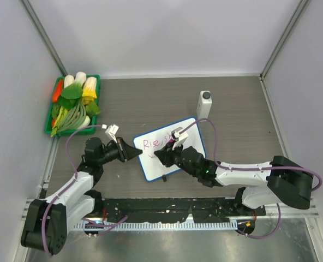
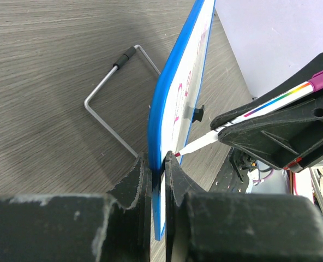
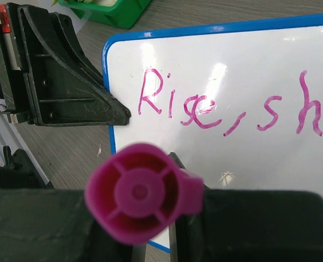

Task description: Write a sentence on the whiteboard

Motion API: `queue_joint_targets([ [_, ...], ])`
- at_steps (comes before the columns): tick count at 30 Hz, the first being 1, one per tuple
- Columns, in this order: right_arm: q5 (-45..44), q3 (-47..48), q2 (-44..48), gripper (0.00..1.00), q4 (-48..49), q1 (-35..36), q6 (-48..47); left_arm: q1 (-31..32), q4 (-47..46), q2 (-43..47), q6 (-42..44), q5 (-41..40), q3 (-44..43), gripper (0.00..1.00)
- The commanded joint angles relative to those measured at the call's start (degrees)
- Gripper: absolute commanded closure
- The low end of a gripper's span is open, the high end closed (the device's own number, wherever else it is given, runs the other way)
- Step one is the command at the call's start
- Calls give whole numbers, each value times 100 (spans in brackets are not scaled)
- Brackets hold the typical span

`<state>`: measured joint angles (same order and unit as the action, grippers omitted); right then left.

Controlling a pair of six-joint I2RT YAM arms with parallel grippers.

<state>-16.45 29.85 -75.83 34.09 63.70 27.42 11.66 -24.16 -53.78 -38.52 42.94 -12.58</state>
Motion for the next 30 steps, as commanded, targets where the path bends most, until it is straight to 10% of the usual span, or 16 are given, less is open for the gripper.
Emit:
queue_joint_targets([
  [1, -131, -67, 218, 99, -34, 28, 53, -59, -141, -45, 424, -286, 36, 100],
  [30, -614, 408, 157, 99, -306, 28, -79, -50, -132, -63, 416, -260, 27, 100],
])
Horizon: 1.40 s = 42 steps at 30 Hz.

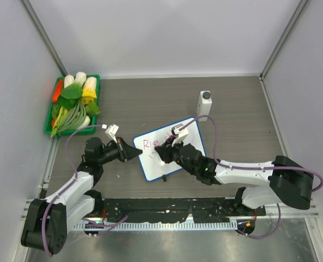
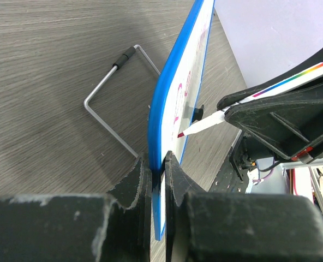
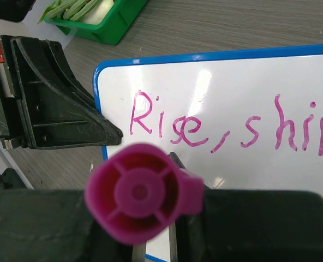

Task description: Write a sentence on the whiteboard

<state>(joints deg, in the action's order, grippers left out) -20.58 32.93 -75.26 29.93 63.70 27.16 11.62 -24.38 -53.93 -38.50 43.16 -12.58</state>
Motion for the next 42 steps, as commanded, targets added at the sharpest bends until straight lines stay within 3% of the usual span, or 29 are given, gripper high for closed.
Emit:
queue_joint_targets([
  [1, -210, 109, 91, 99, 83, 20, -35, -54, -111, -39, 422, -281, 27, 100],
  [42, 616, -269, 284, 99, -523, 28, 299, -54, -102, -47, 414, -299, 36, 100],
])
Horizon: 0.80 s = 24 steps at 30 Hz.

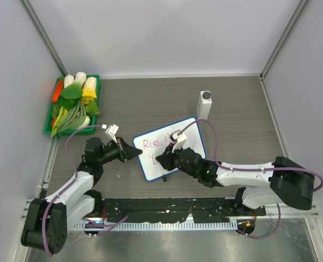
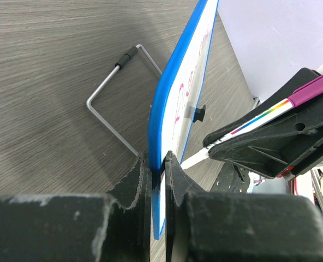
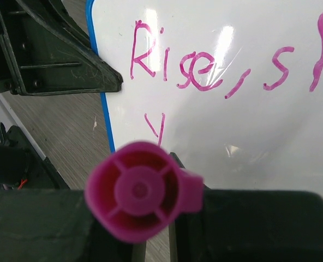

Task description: Write a sentence on the whiteboard

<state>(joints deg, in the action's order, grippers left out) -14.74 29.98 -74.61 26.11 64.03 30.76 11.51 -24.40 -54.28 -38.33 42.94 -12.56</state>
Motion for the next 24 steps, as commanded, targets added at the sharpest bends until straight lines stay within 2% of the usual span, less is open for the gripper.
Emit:
queue_joint_targets([
  [1, 50, 52, 297, 99, -141, 4, -62, -43, -100, -12, 405, -286, 25, 100],
  [6, 103, 78, 658, 99, -1, -13, -27, -43, -100, 5, 405, -286, 25, 100],
  [12, -493, 245, 781, 99, -124, -5, -228, -43, -91, 5, 405, -286, 34, 100],
  [24, -705, 623, 290, 99, -123, -172, -290, -43, -82, 58, 405, -303, 43, 100],
])
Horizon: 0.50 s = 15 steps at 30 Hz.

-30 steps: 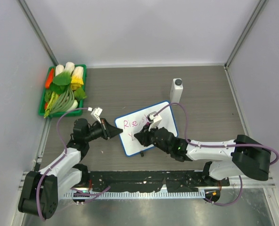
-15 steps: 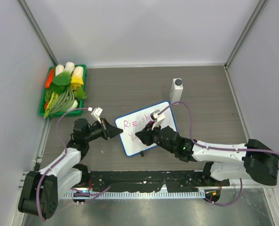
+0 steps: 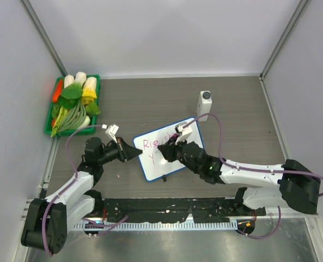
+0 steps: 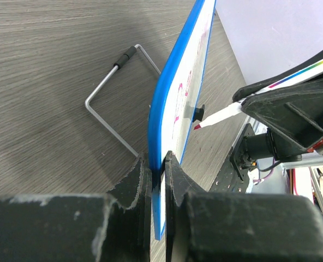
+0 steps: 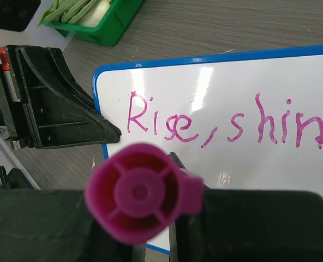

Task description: Write a sentence on the whiteboard

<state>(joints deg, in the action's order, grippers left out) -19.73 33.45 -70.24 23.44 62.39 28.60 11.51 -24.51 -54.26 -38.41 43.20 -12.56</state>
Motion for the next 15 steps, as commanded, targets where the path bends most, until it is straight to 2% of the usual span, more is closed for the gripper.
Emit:
queue_joint_targets([
  [1, -198, 276, -166, 99, 178, -16, -65, -43, -71, 47, 405, -330, 51, 100],
  [15, -146, 179, -377, 99, 125, -16, -12, -43, -71, 47, 422, -312, 43, 100],
])
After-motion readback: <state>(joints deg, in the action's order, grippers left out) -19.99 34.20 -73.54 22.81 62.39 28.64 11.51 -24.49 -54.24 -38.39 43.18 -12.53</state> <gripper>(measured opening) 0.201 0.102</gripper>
